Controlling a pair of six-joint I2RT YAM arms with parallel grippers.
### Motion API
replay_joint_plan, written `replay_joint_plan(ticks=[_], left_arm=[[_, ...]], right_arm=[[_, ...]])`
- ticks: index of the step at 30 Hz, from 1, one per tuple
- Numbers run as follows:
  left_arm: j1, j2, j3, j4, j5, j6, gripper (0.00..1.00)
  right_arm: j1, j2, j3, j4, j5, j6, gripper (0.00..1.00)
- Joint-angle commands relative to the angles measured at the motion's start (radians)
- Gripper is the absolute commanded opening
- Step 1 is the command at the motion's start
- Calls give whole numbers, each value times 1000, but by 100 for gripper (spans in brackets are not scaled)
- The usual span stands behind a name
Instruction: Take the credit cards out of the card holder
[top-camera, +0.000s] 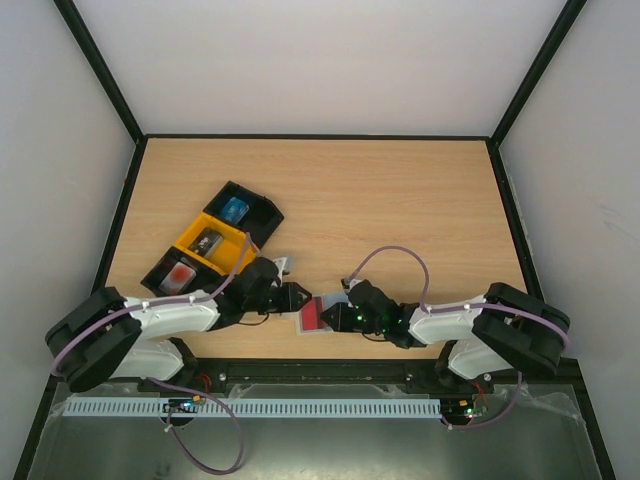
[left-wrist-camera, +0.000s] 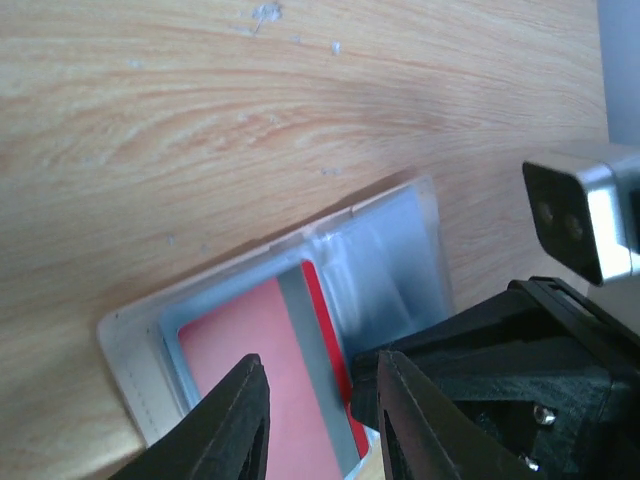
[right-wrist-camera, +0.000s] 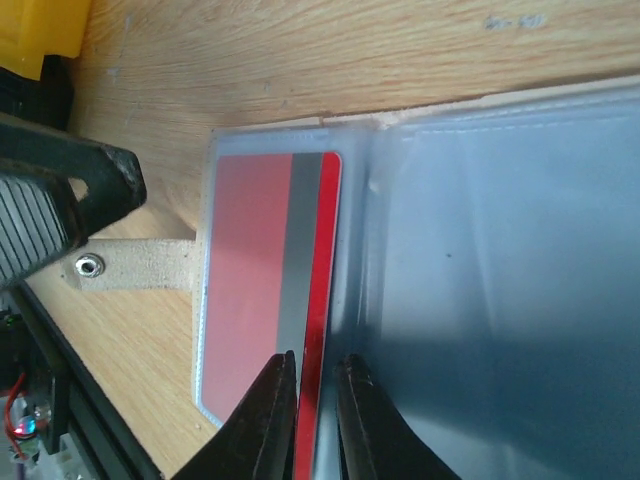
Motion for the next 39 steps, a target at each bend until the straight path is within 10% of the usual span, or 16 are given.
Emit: replay_joint_plan(ticks=[1, 15, 39], left_arm=[[-16, -34, -50, 21, 19, -59, 33], [-46, 102, -116, 190, 33, -119, 15], [-46, 68, -39, -7, -116, -25, 3]], right_arm=[[-1, 13, -14, 59, -33, 36, 13], [-1, -4, 3, -30, 52, 12, 16], [-5, -85, -100, 123, 23, 60, 2]])
